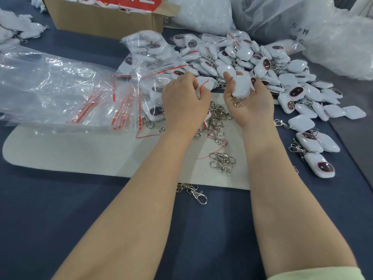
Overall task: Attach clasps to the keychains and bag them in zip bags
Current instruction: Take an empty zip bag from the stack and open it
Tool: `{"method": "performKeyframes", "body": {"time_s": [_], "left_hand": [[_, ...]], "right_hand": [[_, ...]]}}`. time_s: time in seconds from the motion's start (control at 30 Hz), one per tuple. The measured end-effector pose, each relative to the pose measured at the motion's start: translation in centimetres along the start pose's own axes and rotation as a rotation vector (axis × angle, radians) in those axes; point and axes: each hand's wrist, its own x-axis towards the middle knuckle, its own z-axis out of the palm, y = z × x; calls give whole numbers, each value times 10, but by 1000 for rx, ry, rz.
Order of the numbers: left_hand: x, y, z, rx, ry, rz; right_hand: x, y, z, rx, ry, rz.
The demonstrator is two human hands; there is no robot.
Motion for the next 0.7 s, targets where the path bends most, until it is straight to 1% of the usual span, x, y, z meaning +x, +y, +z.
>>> {"method": "performKeyframes", "body": {"time_s": [0.17,0.27,0.37,0.43,0.53,0.7], "left_hand": [[1,0,-1,6,-9,2],[1,0,-1,4,-9,0],[1,0,-1,4,-10,4],[1,0,0,9,-9,6],[1,0,-1,10,-11,3],[1,1,0,7,-10,0]], "right_hand": [[-1,6,5,-151,29,-13],[0,7,7,-160,62,-1],[0,7,7,-190,58,18],[1,9,6,-309,43,11],[4,12,5,-536,6,-82],[5,16,1,-762,-24,-232]]}}
